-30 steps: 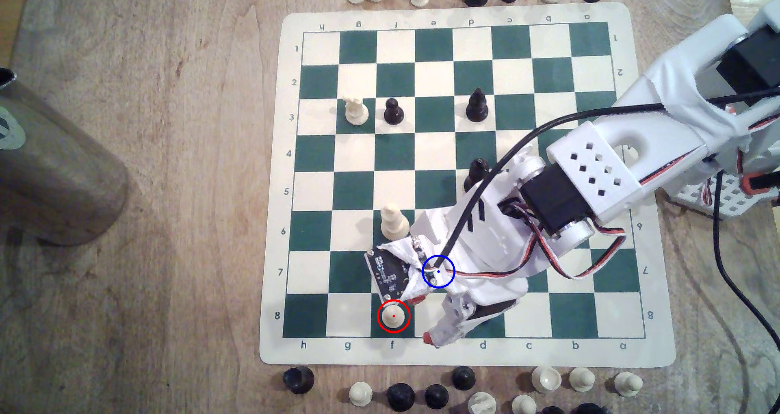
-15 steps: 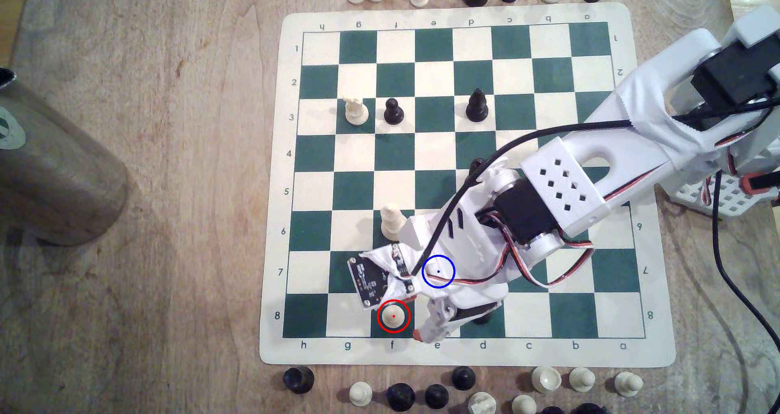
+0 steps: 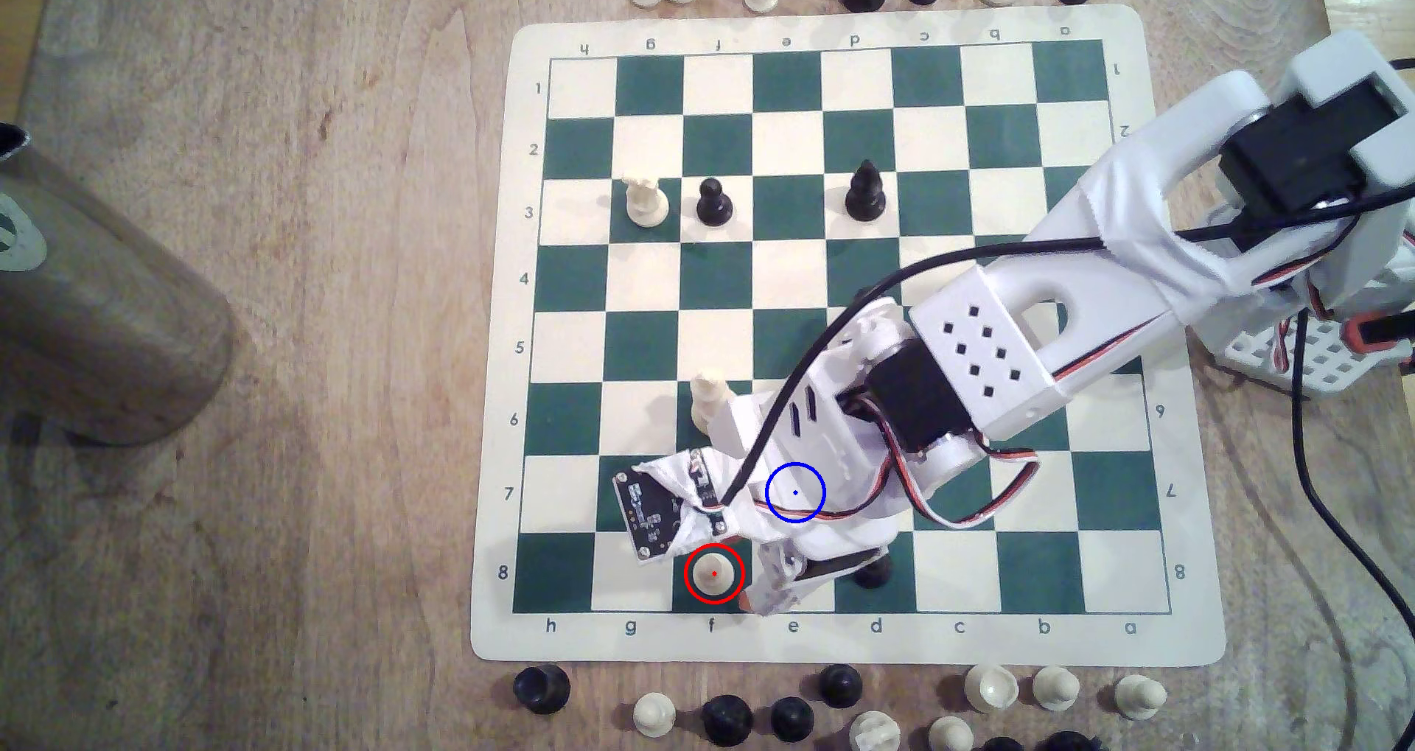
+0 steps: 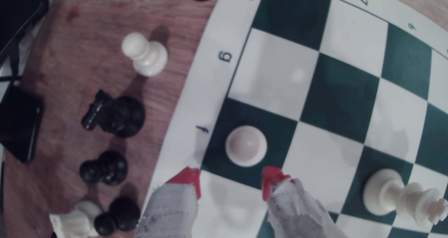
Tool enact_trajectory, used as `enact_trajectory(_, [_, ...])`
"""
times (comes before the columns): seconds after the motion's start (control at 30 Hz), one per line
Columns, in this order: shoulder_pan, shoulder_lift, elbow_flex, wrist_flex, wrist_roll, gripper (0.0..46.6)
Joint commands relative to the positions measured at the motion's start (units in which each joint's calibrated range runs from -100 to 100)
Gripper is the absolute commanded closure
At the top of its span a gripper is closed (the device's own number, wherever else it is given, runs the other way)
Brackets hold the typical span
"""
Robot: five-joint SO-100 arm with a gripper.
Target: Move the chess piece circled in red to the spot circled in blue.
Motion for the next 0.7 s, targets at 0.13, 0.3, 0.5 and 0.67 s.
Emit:
enact_trajectory(0.13, [0.35,0.49,-6.06,-2.07,0.00,32.4])
enact_trajectory(0.3, [0.67,0.92,-6.06,-3.30,-0.15,32.4])
enact_trajectory(0.5, [0.82,1.85,-6.06,-5.02,-0.24,32.7])
enact_trajectory(0.67, [0.82,2.02,-6.06,-6.41,-0.59,33.2])
